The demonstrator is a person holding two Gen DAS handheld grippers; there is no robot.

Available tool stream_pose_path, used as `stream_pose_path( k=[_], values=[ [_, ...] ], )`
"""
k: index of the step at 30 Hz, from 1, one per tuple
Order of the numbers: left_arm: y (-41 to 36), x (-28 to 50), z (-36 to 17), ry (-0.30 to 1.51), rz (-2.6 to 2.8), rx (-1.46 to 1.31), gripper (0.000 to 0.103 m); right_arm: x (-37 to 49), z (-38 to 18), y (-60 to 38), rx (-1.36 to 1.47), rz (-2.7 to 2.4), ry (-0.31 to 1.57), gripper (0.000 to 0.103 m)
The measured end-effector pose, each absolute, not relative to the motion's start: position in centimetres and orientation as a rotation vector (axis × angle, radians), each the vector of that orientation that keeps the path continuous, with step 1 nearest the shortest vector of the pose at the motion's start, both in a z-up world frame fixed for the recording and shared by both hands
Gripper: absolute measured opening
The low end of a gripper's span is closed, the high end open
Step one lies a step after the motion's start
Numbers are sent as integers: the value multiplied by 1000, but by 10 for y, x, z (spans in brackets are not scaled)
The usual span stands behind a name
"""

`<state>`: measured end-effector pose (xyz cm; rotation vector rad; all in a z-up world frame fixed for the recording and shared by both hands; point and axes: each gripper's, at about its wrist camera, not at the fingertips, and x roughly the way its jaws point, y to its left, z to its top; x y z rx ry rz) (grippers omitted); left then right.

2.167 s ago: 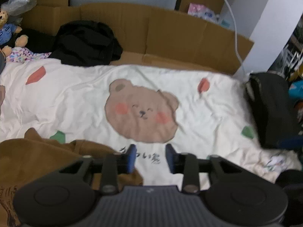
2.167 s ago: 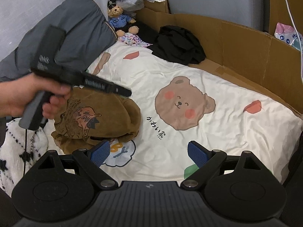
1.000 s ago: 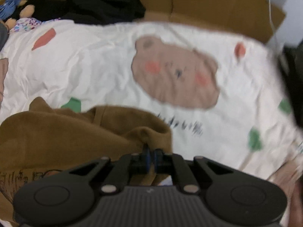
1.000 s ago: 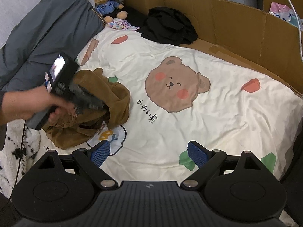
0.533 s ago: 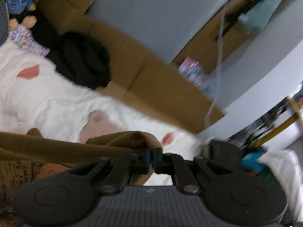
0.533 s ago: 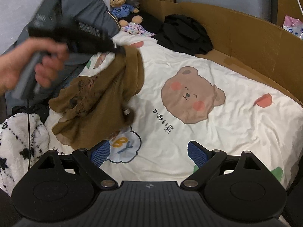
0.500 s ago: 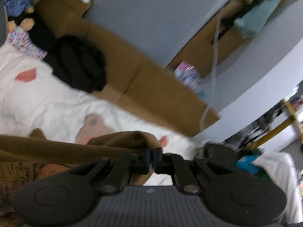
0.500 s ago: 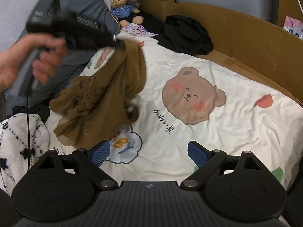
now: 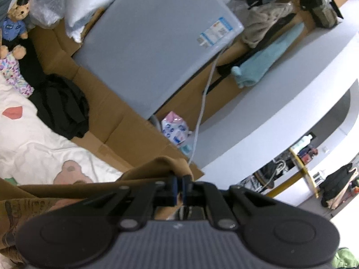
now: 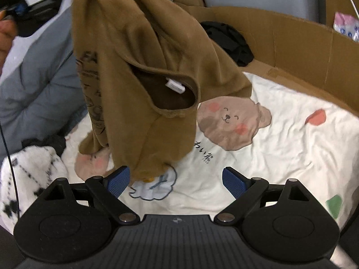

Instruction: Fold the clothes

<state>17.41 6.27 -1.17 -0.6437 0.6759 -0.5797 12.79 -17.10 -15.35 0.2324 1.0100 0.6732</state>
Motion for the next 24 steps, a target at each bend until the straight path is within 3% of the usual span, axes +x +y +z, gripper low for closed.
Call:
stream_pose_path(
  k=[11,24],
  values=[
    [40,160,37,579,-659,-708,4,113,-137,-143,226,703,1012,93],
    [9,153,61,533,-710,-699,4,124,-152,-200,452,429,1053,93]
  ],
)
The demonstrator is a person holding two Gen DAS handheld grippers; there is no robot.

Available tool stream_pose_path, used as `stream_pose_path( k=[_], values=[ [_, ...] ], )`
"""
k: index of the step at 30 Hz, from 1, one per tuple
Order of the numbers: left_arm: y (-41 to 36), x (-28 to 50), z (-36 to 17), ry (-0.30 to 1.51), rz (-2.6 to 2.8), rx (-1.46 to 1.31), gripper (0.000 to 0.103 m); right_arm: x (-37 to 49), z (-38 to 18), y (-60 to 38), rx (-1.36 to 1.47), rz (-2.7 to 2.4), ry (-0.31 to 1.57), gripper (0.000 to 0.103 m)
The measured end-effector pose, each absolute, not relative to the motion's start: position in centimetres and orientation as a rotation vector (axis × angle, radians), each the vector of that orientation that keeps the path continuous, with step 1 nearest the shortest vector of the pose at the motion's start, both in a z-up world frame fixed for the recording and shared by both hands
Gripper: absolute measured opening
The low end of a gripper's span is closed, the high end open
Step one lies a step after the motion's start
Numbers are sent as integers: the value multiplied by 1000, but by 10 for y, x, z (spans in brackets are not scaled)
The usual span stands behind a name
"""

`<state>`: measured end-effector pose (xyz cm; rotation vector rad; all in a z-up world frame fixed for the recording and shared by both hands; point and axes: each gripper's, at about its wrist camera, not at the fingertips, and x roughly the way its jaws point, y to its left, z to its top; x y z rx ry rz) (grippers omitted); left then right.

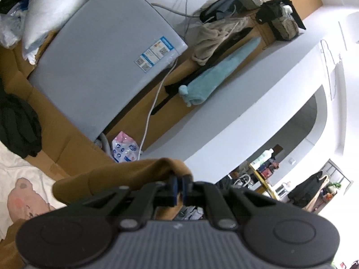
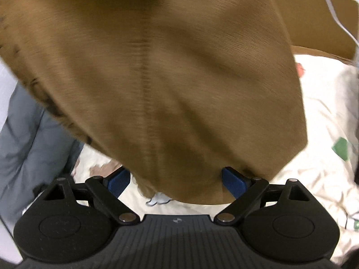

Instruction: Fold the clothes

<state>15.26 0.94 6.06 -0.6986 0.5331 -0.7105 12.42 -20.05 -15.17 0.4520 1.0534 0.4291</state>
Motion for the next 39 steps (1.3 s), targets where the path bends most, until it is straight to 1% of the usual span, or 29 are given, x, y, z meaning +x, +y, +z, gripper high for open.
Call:
stream_pose_path(
  k=[2,3,4,5,7,8,9,10,15,22,32,34,39],
  values=[
    [8,152,60,533,-709,-695,4,124,-147,-204,464,424,1020,92],
    [8,153,59,535,-706,-700,4,124,-144,-205,465,424,1000,86],
    [8,154,58,535,-702,-704,4,124,-140,-205,458,434,981,77],
    [9,154,58,534,-696,-704,4,124,-137,-204,450,446,969,72],
    [12,155,55,535,-682,-702,4,126,-134,-203,438,483,965,40],
    [14,155,54,536,-673,-700,4,127,-135,-202,432,503,976,31],
    [17,156,52,536,-663,-698,4,128,-136,-202,427,513,984,18],
    [20,156,50,535,-653,-695,4,128,-137,-202,414,517,986,12],
    [53,158,37,528,-561,-711,4,128,-129,-206,354,509,972,10],
    [118,146,21,512,-390,-782,4,136,-98,-226,327,446,873,9],
    [157,104,35,440,-348,-833,4,148,9,-231,252,433,607,8],
    [155,103,31,457,-342,-839,4,159,27,-234,245,426,577,8],
    [137,106,-3,602,-329,-786,4,154,55,-237,187,412,550,7]
  ],
)
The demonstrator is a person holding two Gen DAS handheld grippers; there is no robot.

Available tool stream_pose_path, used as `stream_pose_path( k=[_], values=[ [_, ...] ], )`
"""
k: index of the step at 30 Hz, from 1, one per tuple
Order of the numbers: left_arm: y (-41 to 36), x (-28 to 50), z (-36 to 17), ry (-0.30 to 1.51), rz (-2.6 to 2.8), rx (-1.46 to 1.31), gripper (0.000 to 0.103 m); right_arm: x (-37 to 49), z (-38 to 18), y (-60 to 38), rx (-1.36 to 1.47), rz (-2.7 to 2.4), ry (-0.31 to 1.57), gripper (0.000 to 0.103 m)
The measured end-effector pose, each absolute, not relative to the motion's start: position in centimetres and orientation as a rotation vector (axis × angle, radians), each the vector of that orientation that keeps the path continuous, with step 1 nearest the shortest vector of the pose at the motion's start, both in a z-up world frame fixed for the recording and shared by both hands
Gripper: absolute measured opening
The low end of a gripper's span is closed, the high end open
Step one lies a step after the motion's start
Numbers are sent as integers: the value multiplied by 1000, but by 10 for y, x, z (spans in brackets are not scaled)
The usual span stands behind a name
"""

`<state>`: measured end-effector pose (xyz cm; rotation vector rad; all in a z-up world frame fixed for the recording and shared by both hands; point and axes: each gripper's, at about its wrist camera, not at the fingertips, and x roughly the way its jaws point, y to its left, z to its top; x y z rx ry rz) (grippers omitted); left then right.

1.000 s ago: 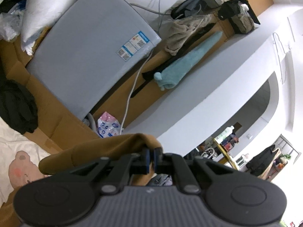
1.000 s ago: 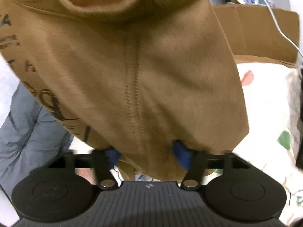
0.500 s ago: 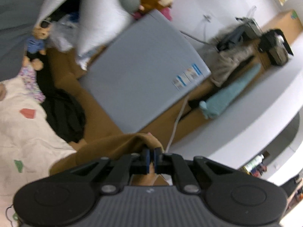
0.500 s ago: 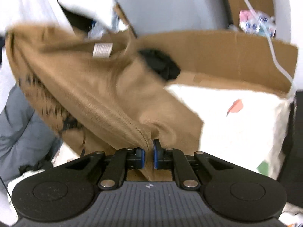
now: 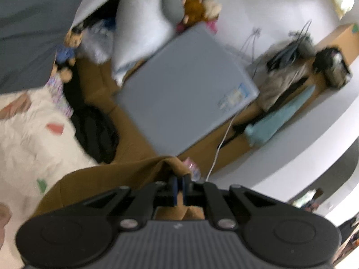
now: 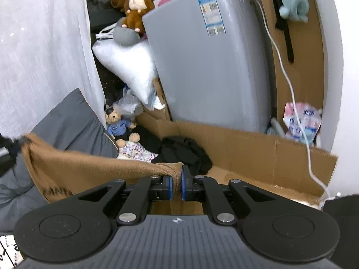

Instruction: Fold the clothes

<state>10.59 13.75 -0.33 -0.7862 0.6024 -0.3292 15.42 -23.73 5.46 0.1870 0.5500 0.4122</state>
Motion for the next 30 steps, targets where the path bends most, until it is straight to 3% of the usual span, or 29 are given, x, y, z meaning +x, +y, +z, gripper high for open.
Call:
stream_pose_path(
  k=[7,12,17,19,23,30],
  values=[
    [99,116,-72,876,-329,-622,4,136,22,-250,118,354,649,7],
    [61,116,-116,1024,-402,-469,5,136,-33,-264,64,304,778,7],
    [33,110,-183,1244,-416,-386,9,139,-74,-273,26,292,871,7],
    [25,105,-210,1327,-433,-348,15,138,-89,-276,15,299,901,7],
    [21,101,-240,1398,-455,-320,26,129,-111,-280,-21,321,932,7],
    [26,99,-252,1422,-505,-273,28,122,-149,-306,-50,282,1005,7]
  ],
)
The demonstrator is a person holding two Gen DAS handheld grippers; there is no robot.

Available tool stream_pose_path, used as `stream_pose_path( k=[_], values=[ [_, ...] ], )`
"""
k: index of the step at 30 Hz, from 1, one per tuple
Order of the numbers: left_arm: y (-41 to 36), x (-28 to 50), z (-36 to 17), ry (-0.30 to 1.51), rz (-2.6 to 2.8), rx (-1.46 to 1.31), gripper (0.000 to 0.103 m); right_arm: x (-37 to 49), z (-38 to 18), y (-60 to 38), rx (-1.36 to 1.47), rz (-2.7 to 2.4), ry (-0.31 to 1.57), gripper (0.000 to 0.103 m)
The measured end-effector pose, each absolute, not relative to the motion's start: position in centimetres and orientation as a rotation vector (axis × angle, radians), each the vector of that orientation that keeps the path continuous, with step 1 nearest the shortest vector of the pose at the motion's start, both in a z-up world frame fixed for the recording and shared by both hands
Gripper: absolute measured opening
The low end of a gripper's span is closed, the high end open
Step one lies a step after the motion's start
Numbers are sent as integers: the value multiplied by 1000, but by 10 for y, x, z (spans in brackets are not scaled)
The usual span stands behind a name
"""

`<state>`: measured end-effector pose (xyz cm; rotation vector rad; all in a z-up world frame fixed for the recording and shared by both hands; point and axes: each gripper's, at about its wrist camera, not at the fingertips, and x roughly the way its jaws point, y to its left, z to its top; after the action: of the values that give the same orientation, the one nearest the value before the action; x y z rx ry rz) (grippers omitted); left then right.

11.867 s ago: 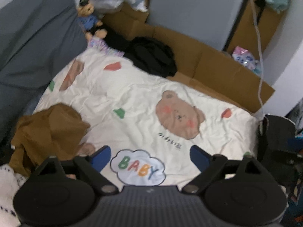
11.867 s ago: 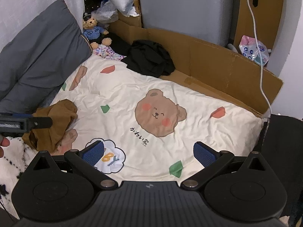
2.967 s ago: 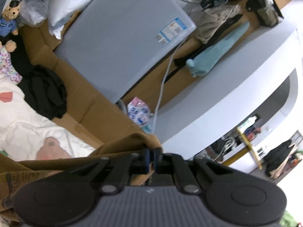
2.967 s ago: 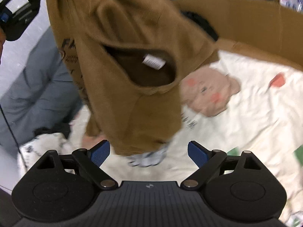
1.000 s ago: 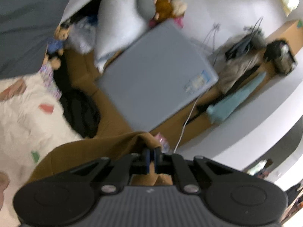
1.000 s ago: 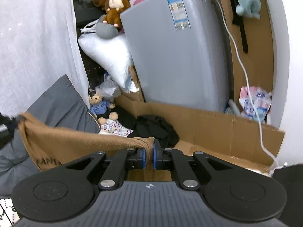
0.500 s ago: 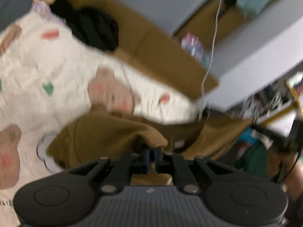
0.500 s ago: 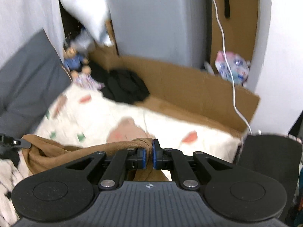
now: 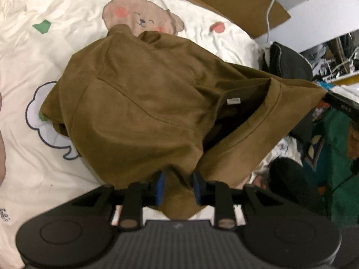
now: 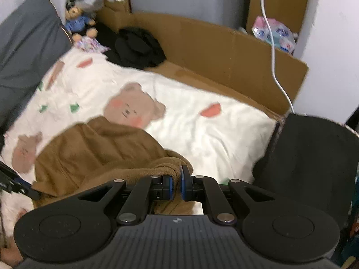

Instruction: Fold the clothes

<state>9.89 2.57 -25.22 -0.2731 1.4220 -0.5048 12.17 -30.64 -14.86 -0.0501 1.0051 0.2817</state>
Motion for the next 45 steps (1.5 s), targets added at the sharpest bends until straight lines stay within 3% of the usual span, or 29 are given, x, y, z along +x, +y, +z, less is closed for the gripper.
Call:
stream_pose_path(
  k=[4,11,15,21,30,35,41,45],
  values=[
    [31,109,-229,1339,-550,-198,37,122,-162,-318,-55,264,1033,7],
    [34,125,-211,1177,-593,56,38,123,-173,-323,-64,258,1061,7],
    [21,121,-210,1059,-643,351,40,122,-171,-321,-79,271,1051,7],
    [18,130,-222,1082,-701,406,44,123,-171,-323,-96,282,1055,7],
    [6,143,-251,1018,-763,719,44,124,-178,-323,-127,292,1078,7],
    [0,154,-266,994,-812,761,59,124,-187,-322,-139,297,1100,7],
    [-8,158,-286,1012,-871,824,58,125,-198,-324,-145,288,1129,7],
    [-12,157,-296,1045,-900,863,47,125,-202,-325,-143,290,1139,7]
  ],
)
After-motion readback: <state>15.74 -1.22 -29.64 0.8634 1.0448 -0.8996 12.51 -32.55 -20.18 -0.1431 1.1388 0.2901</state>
